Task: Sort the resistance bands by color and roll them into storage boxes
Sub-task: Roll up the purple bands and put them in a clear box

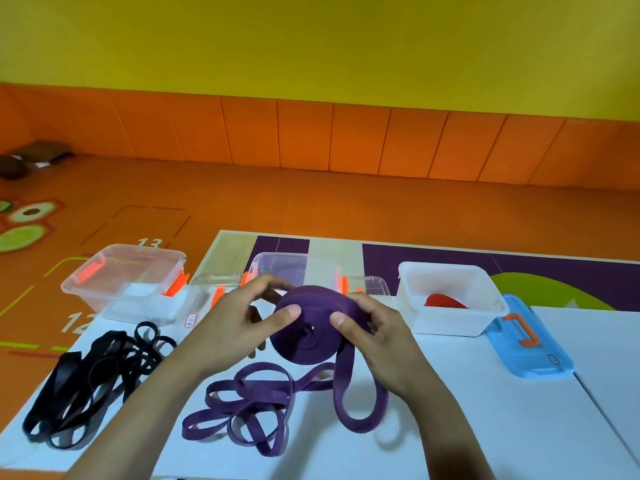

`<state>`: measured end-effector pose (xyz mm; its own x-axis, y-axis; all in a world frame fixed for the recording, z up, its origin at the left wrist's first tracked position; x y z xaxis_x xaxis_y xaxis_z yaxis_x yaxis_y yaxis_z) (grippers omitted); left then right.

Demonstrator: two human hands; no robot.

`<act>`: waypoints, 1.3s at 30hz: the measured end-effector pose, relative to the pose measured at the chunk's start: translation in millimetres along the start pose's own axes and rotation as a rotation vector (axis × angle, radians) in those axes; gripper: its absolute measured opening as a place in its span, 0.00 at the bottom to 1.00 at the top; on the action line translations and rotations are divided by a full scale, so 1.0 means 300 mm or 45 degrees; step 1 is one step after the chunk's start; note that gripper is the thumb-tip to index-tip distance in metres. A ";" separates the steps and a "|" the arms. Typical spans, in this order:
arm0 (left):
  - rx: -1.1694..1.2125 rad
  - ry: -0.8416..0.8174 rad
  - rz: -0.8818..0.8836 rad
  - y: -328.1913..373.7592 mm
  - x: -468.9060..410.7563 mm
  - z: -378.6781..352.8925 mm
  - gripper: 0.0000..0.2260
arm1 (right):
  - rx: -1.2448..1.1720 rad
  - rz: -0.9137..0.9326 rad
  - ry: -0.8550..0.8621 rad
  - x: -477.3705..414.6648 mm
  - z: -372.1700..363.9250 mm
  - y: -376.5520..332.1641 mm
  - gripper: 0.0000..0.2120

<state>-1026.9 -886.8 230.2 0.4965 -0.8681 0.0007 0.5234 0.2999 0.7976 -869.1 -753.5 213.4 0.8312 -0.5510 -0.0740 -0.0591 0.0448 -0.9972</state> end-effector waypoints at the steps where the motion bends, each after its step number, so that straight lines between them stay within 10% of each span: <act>1: -0.031 -0.055 -0.029 0.016 -0.009 -0.001 0.14 | 0.004 0.003 -0.043 0.002 -0.008 -0.006 0.06; 6: 0.086 -0.202 -0.131 0.040 -0.020 -0.022 0.10 | -0.035 0.022 0.054 0.006 0.017 -0.012 0.05; 24: 0.460 0.343 -0.031 -0.064 -0.010 0.053 0.11 | 0.022 -0.090 0.115 -0.005 0.061 0.083 0.13; 39: 0.529 0.542 0.121 -0.196 -0.025 0.040 0.11 | -0.261 -0.263 0.737 0.004 0.156 0.205 0.11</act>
<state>-1069.7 -902.6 190.6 0.8066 -0.5843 -0.0894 0.1909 0.1142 0.9749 -845.8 -712.4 152.2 0.4078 -0.8939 0.1862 -0.0818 -0.2388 -0.9676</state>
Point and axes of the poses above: each hand's wrist, its own x-axis away from the middle knuckle, its own z-axis out of the back of the hand, y = z × x, the point moved 6 cm from there along -x, towards the middle knuckle, and after that the axes turned 8 degrees about -x, right-handed, at the moved point
